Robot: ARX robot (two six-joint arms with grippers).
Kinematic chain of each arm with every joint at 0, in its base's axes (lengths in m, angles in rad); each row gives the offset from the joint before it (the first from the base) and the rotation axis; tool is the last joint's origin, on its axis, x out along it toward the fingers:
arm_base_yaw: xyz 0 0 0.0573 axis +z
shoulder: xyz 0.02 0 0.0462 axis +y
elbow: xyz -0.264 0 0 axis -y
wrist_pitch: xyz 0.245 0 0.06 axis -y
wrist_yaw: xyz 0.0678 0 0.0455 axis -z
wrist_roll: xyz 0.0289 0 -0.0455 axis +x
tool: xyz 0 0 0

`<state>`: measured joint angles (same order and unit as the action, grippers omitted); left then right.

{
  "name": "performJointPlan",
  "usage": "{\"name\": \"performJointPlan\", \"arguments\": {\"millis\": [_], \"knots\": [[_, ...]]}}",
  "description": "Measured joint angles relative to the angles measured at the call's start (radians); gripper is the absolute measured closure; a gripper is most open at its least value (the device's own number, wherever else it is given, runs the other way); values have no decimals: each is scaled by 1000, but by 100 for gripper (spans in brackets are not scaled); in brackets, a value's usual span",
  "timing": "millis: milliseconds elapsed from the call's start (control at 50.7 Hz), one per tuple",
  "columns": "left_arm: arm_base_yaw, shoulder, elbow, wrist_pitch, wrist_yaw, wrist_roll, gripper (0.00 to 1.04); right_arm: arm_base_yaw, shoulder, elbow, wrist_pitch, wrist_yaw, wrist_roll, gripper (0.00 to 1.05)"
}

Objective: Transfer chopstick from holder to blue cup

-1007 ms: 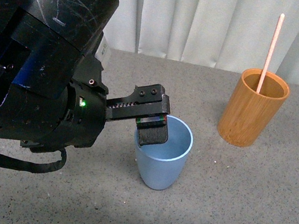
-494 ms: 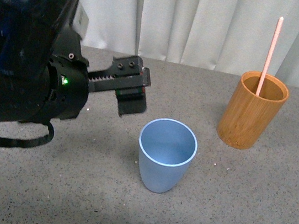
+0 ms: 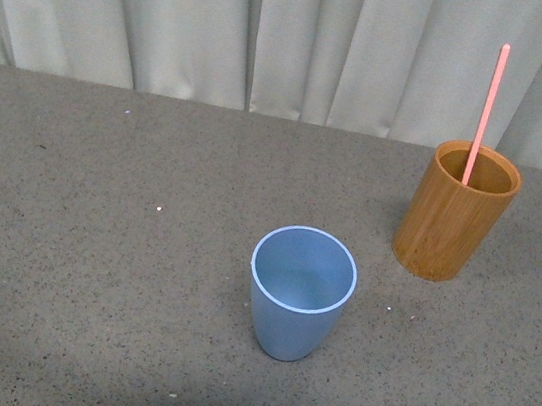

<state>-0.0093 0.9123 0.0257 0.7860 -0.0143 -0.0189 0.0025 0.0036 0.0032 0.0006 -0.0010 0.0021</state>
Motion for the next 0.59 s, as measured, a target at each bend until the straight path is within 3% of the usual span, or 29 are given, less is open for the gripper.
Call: {"name": "performJointPlan", "arguments": {"millis": [138, 237, 592], "knots": [[4, -575, -6, -549, 14, 8, 101, 0, 0, 0, 0, 0, 0, 10], [6, -842, -6, -756, 14, 10, 101, 0, 0, 0, 0, 0, 0, 10], [7, -908, -6, -785, 14, 11, 101, 0, 0, 0, 0, 0, 0, 10]]}}
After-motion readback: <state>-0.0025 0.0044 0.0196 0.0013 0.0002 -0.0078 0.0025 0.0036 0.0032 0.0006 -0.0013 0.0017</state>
